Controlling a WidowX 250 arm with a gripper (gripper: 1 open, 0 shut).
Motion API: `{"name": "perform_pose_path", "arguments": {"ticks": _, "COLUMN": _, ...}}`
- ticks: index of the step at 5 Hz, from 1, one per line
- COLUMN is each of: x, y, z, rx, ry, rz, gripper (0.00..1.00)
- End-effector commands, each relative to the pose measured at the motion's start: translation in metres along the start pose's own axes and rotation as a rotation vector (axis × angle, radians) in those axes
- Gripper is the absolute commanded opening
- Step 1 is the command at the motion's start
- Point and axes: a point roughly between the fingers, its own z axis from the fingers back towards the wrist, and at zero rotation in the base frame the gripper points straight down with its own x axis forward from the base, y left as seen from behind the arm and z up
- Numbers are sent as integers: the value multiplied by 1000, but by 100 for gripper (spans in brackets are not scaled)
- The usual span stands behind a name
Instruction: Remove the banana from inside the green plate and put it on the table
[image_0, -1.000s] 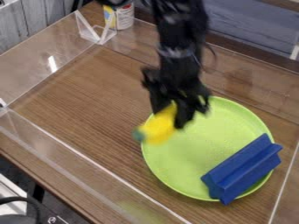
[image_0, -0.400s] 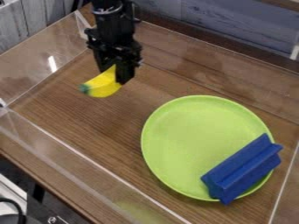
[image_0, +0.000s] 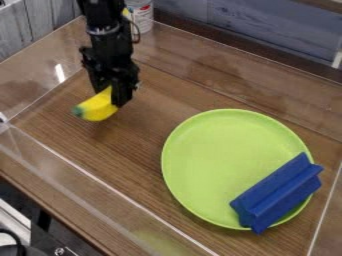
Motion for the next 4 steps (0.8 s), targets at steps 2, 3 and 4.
{"name": "perform_pose_path", "arguments": {"ticks": 2, "x": -1, "y": 11, "z": -6, "rx": 24, "ry": -2, "rz": 18, "gripper": 0}}
{"name": "perform_pose_path", "arguments": {"ticks": 3, "x": -2, "y": 10, "z": -8, "rx": 19, "ry": 7, "rz": 21, "gripper": 0}}
{"name": "perform_pose_path", "arguments": {"ticks": 4, "x": -4, "y": 9, "z": -9, "rx": 13, "ry": 16, "rz": 25, "gripper": 0}}
